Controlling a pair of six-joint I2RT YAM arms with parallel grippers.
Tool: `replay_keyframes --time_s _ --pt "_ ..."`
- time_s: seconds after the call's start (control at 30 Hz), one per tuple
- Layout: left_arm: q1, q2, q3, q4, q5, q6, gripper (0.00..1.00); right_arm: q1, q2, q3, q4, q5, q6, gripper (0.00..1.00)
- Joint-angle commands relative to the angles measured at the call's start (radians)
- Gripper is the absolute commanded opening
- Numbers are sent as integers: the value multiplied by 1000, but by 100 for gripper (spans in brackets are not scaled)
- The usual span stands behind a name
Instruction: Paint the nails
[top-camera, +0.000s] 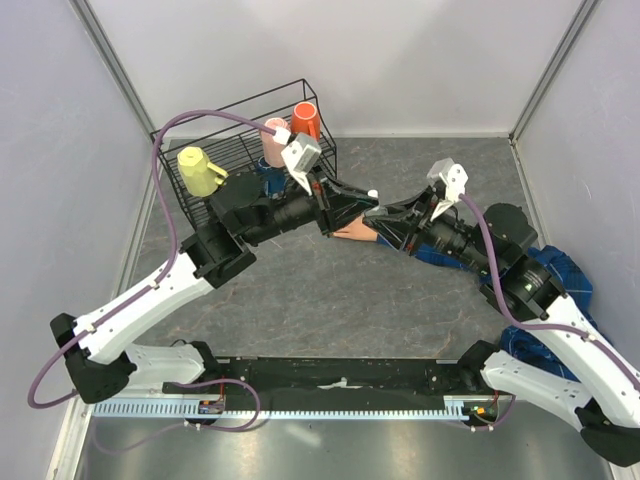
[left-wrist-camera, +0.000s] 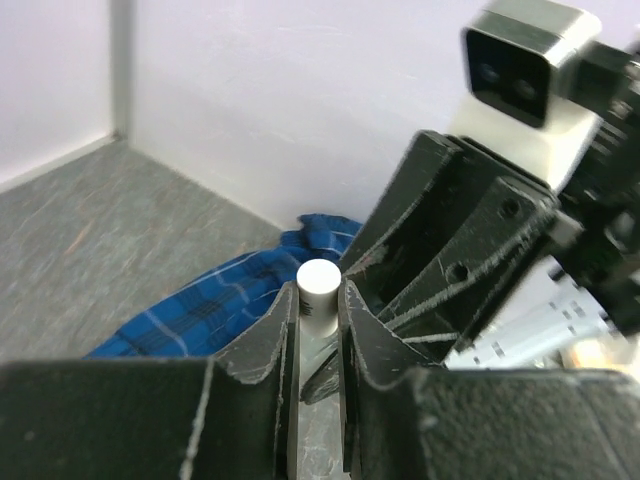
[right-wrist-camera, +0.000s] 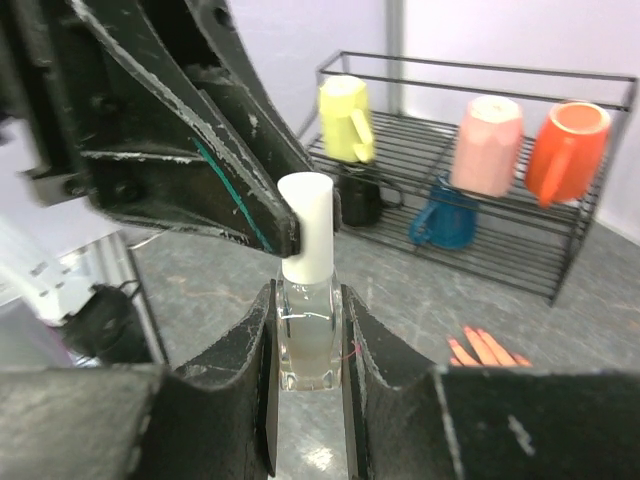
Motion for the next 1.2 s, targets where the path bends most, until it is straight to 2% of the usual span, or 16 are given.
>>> replay_keyframes --time_s 0.0,0.1,0.17,0.27,0.33,0.4,0.43,0.5,0.53,0.6,0.63,0.73,0.8,0.93,1.07,1.17 --pt "60 -58 -128 177 543 61 2 2 -45 -2 142 -230 17 0" --pt "162 -69 -246 490 822 -97 2 2 -56 -33 225 -378 67 0" --pt "197 -20 -264 659 915 -241 2 2 -52 -47 289 -435 109 0" --pt "200 43 -184 634 1041 -294 2 2 -53 -60 345 -469 161 0" --pt "203 56 -164 592 1032 -262 2 1 -53 -56 333 -450 145 0" --pt "214 27 -149 428 963 -187 2 1 -50 -44 276 -421 117 0" --pt "219 17 -121 355 923 -102 6 1 -47 -28 247 -379 96 0" --pt "239 -3 -93 174 775 -47 23 1 -39 -14 167 -334 31 0" --pt "242 -27 -77 120 721 -12 43 2 -38 -2 137 -302 13 0" --pt "245 -55 -72 42 558 -9 56 2 -21 12 63 -225 -52 0" --pt "245 -84 -70 23 508 -12 69 2 -16 27 46 -198 -72 0" --pt "245 -116 -43 -111 296 -59 82 1 4 48 -6 -99 -124 0" --pt "243 -116 -3 -196 138 -114 82 2 14 55 -9 -33 -142 0" --pt "201 -119 16 -229 24 -263 81 2 37 76 -17 8 -156 0" --pt "73 -102 65 -212 -257 -190 70 2 48 85 -17 56 -155 0" --pt "7 -76 101 -197 -341 -151 65 2 53 98 -16 76 -147 0"
